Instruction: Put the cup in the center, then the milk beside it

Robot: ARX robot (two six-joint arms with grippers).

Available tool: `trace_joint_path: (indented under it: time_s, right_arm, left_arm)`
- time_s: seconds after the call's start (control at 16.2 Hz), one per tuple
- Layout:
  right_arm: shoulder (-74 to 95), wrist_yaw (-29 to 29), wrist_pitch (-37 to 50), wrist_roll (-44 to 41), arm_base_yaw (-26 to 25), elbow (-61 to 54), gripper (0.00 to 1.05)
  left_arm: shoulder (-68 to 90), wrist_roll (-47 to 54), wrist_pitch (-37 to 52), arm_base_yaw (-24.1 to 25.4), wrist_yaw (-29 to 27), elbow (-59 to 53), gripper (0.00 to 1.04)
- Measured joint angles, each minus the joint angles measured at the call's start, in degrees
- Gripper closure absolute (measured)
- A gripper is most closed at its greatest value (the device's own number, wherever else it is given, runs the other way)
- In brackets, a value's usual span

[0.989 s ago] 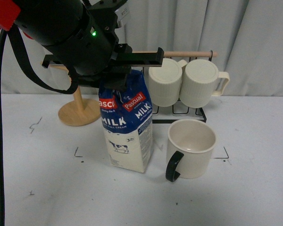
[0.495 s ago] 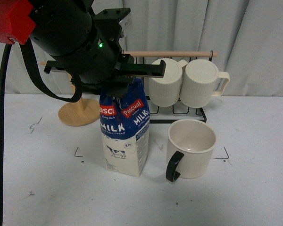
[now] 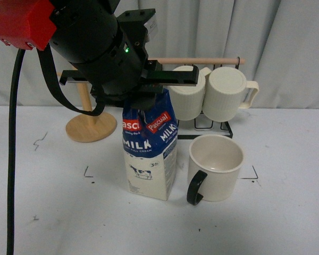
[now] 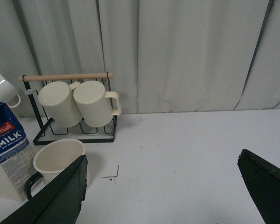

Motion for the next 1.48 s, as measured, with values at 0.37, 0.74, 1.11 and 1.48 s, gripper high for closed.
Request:
trace_joint_path:
  time_s: [0.37, 0.74, 1.11, 1.48]
  right_arm:
    - [0.0, 0.0, 0.0, 0.0, 0.0, 0.0, 0.06]
    - [0.0, 0.0, 0.0, 0.0, 0.0, 0.0, 0.06]
    - [0.0, 0.0, 0.0, 0.0, 0.0, 0.0, 0.06]
    - [0.0, 0.0, 0.0, 0.0, 0.0, 0.0, 0.06]
  left_arm:
    - [-0.2, -2.5, 0.9, 0.1, 1.9, 1.6, 0.57]
    - [-15.3, -8.3, 8.4, 5.6, 7.3, -2.4, 0.07]
    - [-44.7, 5.6, 37.4, 17.7, -6.0, -31.4, 0.43]
    - [-57.9, 9.9, 47.2, 21.5, -1.9, -56.4, 1.03]
